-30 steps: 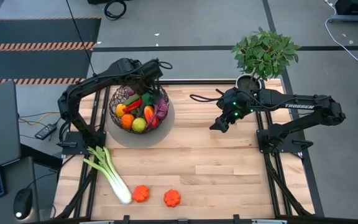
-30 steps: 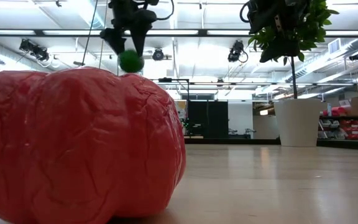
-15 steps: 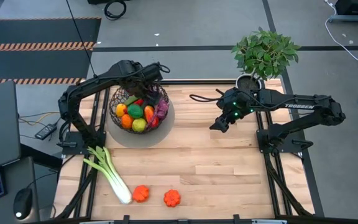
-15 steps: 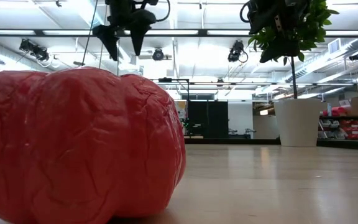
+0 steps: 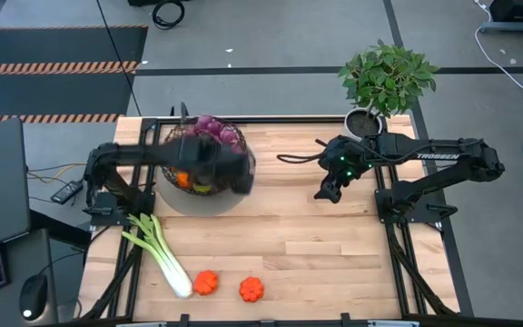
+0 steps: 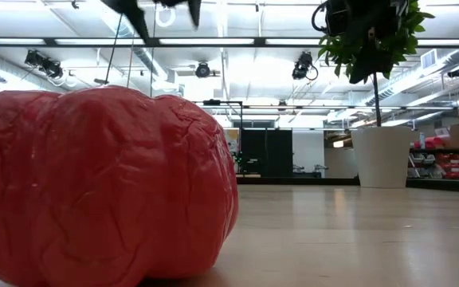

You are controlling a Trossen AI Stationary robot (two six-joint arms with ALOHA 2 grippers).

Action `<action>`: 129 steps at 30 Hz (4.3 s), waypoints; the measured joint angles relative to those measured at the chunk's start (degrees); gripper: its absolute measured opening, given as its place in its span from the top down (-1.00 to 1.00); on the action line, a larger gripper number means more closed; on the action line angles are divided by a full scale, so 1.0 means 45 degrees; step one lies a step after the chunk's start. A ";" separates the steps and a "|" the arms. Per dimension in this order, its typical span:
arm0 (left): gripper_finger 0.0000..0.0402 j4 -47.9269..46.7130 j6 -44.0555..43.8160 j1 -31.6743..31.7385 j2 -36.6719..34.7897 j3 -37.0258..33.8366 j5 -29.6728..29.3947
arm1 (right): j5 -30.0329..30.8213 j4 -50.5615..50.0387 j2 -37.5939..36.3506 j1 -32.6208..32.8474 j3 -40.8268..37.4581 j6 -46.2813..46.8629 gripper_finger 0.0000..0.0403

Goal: Build produce basket
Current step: Put the left orange pumpkin into the black wire basket, then put the orange pumpkin into the black wire basket

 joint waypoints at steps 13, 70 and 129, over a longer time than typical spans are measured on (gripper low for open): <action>-0.96 -0.0298 -0.7300 -0.5129 0.1752 -0.0097 0.0899 | -0.0629 0.0127 0.0002 0.1002 0.0000 -0.1089 -0.73; -0.96 0.2103 -0.5101 -0.6380 0.6009 -0.2078 0.5240 | 0.0283 0.0124 -0.0005 0.3811 0.0000 0.0701 -0.73; -0.99 -0.0054 0.4507 0.4483 -0.1503 -0.2059 -0.1947 | 0.1878 0.1065 -0.0005 0.3030 0.0000 0.3723 -0.73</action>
